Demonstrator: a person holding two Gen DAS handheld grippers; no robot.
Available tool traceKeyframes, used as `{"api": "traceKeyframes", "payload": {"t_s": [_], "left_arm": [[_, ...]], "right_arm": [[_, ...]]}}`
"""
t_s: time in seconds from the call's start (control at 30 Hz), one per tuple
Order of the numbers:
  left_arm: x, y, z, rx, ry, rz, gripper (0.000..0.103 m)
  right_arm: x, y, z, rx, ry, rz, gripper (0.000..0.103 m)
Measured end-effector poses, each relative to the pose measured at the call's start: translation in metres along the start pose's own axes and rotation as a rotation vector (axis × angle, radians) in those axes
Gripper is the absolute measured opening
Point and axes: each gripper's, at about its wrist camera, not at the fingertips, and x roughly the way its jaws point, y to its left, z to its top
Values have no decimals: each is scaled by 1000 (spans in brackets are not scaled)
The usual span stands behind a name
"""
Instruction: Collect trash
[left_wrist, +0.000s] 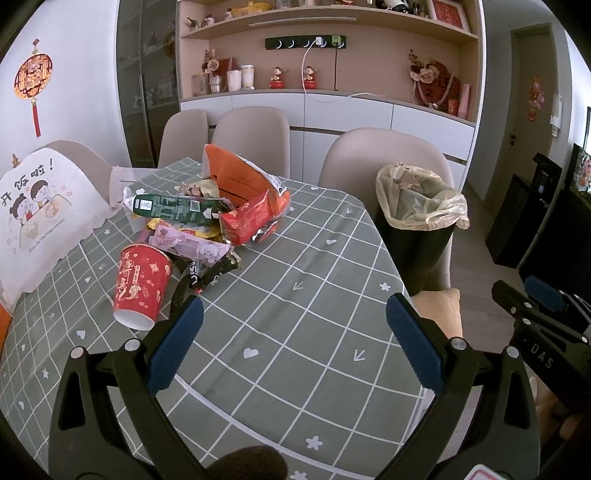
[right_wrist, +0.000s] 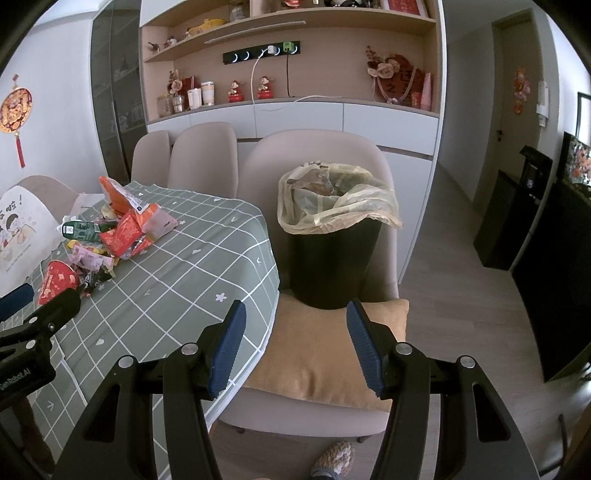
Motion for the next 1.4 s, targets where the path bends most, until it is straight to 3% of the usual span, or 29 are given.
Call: {"api": "traceKeyframes", "payload": {"t_s": [0.83, 0.97, 1.07, 1.1, 1.3, 1.4], "left_arm": [[3, 8, 3, -8, 5, -11, 95], [12, 32, 14, -18, 2, -31, 95], [26, 64, 23, -49, 37, 4, 95], [32, 78, 25, -66, 57, 23, 95], [75, 157, 22, -214, 203, 55, 95], [93, 173, 19, -240, 254, 59, 88]], "right_arm": [[8, -5, 4, 8, 15, -10, 54], [21, -8, 8, 15, 66, 28, 54], [29, -1, 12, -6, 97, 50, 54], [31, 4, 14, -33, 72, 47, 54], [55, 24, 16, -94, 139, 83, 54], [68, 35, 16, -108, 173, 115, 54]]}}
